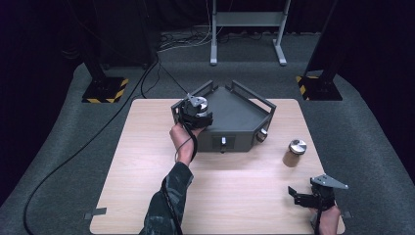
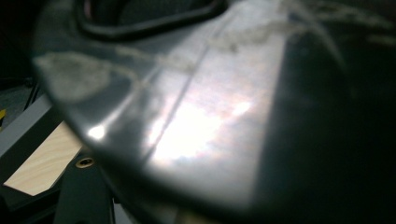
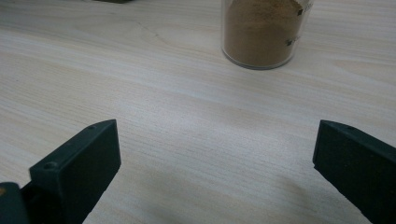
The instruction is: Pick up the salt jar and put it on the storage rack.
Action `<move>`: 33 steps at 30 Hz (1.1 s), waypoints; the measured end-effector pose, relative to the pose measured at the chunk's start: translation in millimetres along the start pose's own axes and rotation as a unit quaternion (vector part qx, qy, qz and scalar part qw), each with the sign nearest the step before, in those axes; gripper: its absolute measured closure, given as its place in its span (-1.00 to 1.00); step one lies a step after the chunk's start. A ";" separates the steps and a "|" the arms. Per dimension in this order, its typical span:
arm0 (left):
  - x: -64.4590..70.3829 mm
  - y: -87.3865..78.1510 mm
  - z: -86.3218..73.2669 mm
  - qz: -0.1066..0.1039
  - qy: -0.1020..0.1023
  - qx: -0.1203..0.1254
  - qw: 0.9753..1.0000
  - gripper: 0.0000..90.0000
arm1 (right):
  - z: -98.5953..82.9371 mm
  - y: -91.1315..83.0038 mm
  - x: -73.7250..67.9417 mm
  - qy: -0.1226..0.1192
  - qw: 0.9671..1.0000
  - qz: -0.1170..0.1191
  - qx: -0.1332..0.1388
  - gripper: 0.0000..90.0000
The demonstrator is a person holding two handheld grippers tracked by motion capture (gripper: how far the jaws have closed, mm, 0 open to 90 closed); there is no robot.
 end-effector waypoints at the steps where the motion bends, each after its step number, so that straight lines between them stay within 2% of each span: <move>1: 0.0 0.5 -0.2 0.000 0.001 0.000 1.000 -0.30 | 0.0 0.0 0.0 0.000 1.000 0.000 0.000 -1.00; 17: -2.4 8.8 -4.5 0.001 -0.008 -0.013 1.000 -0.30 | -0.1 -0.2 0.0 0.000 1.000 0.000 0.000 -1.00; 23: -5.6 9.4 -6.9 -0.004 -0.014 -0.006 1.000 -0.30 | -0.1 -0.3 -0.3 -0.001 1.000 -0.001 0.001 -1.00; 26: -8.5 9.0 -10.1 -0.009 -0.028 0.003 1.000 -0.30 | -0.1 -0.3 -0.3 -0.001 1.000 -0.001 0.001 -1.00; 33: -8.0 9.0 -12.4 -0.008 -0.026 0.010 1.000 -0.30 | -0.2 -0.3 -0.6 -0.001 1.000 -0.002 0.001 -1.00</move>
Point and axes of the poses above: each handheld gripper's, and its own axes: y roughly forward along the jaws, z roughly out of its top, x roughly to its right, the point moved 9 cm from there along y, roughly forward along the jaws, and after that the axes turned 8 degrees about -z, right-handed, at the moved point
